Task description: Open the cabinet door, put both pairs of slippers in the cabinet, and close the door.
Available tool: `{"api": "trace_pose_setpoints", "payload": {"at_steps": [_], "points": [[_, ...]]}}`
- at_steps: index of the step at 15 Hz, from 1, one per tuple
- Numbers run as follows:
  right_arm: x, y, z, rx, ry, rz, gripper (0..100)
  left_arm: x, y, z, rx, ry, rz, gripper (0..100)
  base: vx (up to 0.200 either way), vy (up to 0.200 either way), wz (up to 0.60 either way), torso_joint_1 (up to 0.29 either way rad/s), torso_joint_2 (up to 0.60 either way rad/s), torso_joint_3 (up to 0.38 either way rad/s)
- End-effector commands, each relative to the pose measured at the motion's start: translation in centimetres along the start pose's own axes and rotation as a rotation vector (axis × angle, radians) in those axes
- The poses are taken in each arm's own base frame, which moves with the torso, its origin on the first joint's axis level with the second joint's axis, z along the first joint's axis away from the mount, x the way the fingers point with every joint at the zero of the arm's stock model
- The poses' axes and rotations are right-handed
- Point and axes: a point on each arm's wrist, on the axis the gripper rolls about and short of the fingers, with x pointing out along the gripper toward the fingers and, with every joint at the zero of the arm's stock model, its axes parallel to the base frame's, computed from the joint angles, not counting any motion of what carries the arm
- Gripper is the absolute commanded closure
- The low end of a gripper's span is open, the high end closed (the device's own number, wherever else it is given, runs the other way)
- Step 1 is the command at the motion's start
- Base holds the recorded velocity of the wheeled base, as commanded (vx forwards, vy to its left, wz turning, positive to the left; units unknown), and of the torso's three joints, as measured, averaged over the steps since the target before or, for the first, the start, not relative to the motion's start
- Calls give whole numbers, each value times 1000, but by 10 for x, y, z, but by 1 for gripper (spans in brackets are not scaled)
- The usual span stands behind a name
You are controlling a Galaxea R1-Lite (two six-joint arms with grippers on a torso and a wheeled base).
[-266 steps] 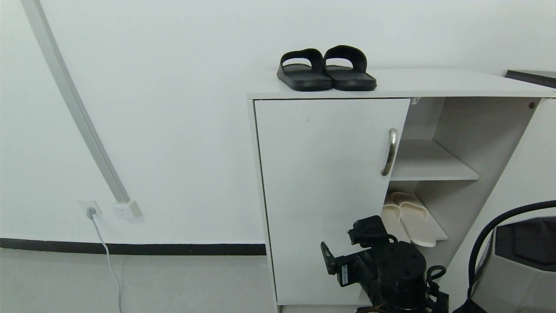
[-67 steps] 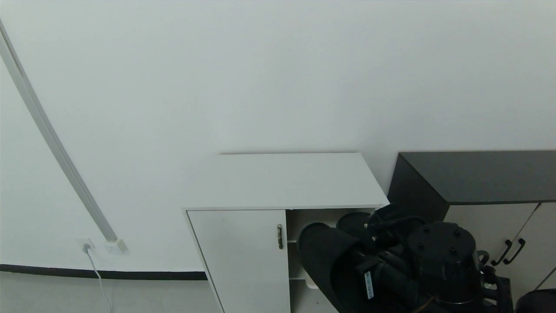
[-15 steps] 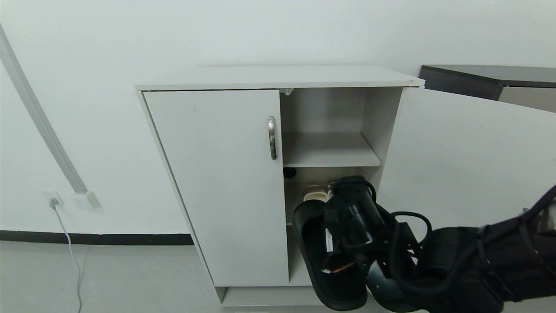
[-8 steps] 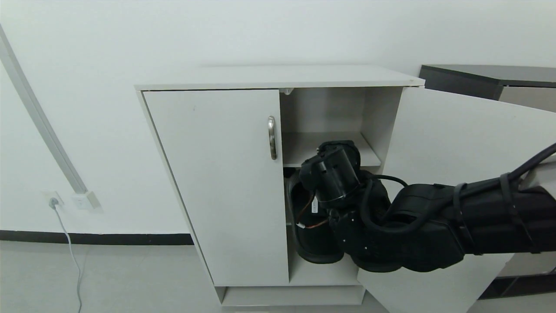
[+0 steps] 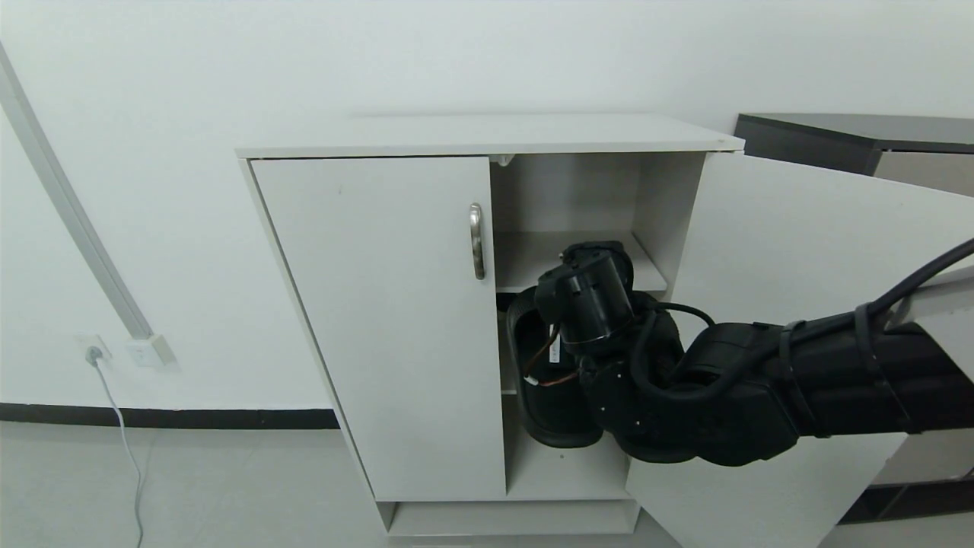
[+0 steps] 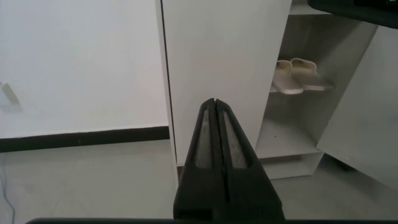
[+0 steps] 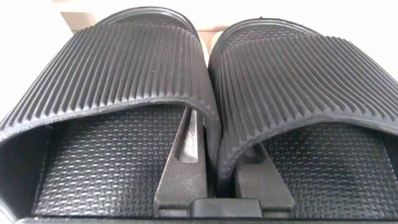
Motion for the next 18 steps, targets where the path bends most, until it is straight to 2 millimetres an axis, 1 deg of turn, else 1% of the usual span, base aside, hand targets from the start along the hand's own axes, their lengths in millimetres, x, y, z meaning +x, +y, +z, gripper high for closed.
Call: {"api": "trace_pose_setpoints", "payload": {"at_steps": [1, 8, 13, 16, 18], "points": [[0, -1, 1, 4, -3, -1, 100, 0, 0, 0, 0, 1, -2, 100, 200, 0, 0, 2, 2, 2], [4, -3, 1, 2, 0, -11, 100, 0, 0, 0, 0, 1, -1, 100, 200, 0, 0, -2, 0, 6], [10, -3, -4, -7, 10, -21, 100, 0, 0, 0, 2, 1, -1, 100, 200, 0, 0, 4, 3, 2], [14, -2, 2, -16, 5, 0, 100, 0, 0, 0, 2, 1, -1, 100, 0, 0, 0, 0, 0, 0], [28, -1, 11, -18, 2, 22, 100, 0, 0, 0, 2, 1, 2, 100, 0, 0, 0, 0, 0, 0]]}}
